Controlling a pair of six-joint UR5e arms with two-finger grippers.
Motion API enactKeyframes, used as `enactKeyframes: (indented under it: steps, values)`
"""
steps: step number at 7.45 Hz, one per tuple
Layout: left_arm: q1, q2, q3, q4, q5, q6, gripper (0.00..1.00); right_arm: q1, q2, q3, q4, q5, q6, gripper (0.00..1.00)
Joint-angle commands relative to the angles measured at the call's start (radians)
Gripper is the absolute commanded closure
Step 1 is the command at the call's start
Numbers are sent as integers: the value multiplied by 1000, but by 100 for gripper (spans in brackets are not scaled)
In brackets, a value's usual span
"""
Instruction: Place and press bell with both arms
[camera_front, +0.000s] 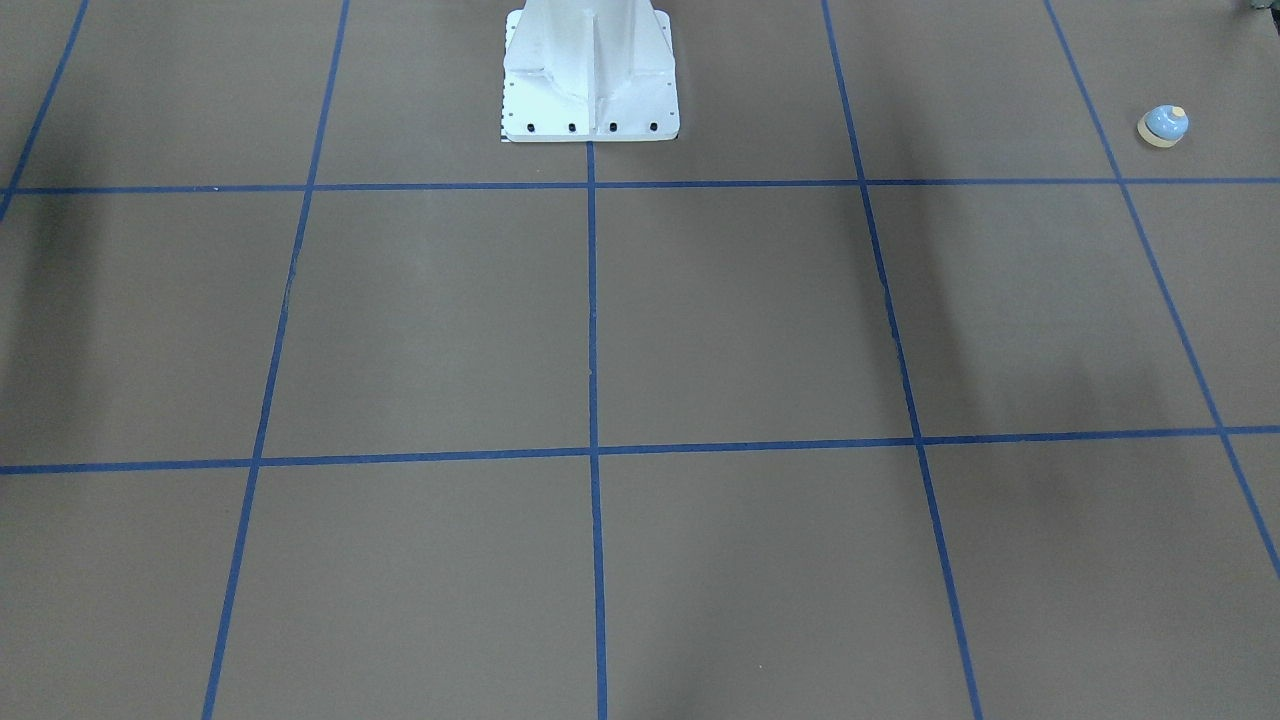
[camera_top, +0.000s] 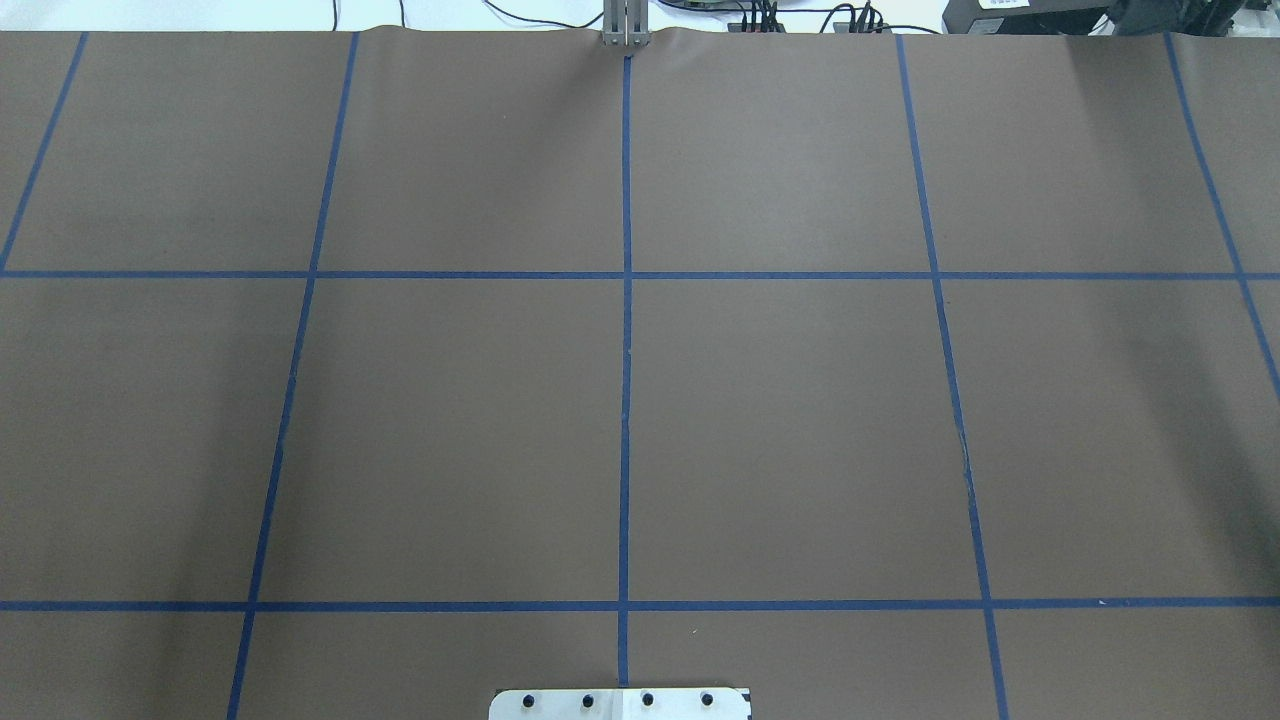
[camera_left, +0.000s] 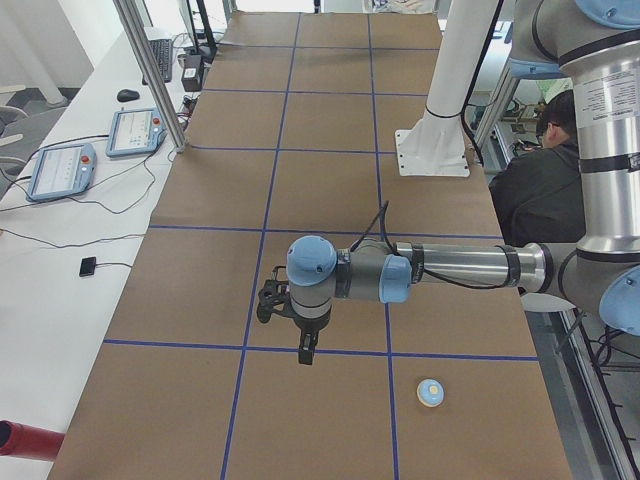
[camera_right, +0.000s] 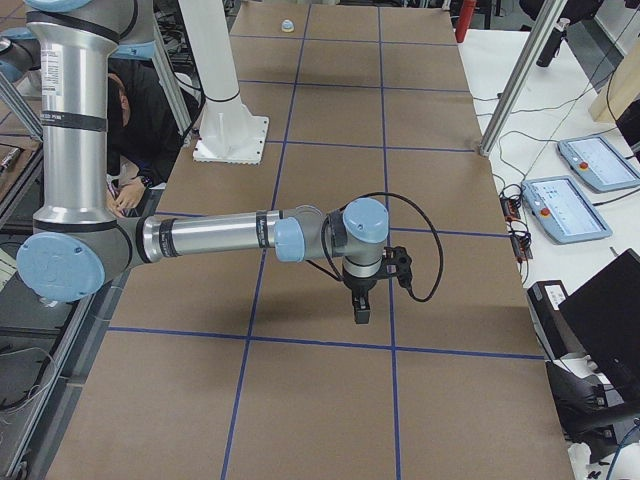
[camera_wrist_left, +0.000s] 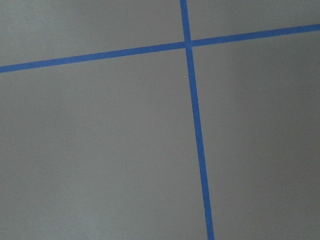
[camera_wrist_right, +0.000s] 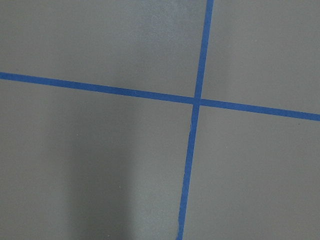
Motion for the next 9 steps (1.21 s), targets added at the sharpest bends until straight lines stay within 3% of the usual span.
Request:
enactKeyframes:
  steps: [1, 6, 9]
  values:
    - [0, 3, -18, -6, 2, 1, 0, 1, 0, 1, 2, 0, 0, 0]
    - [0, -1, -41, -5, 2, -11, 0, -8, 18, 27, 0, 2, 3, 0]
    - [-1, -119, -5, -54, -1, -12, 0, -50, 70, 27, 0, 2, 26, 0]
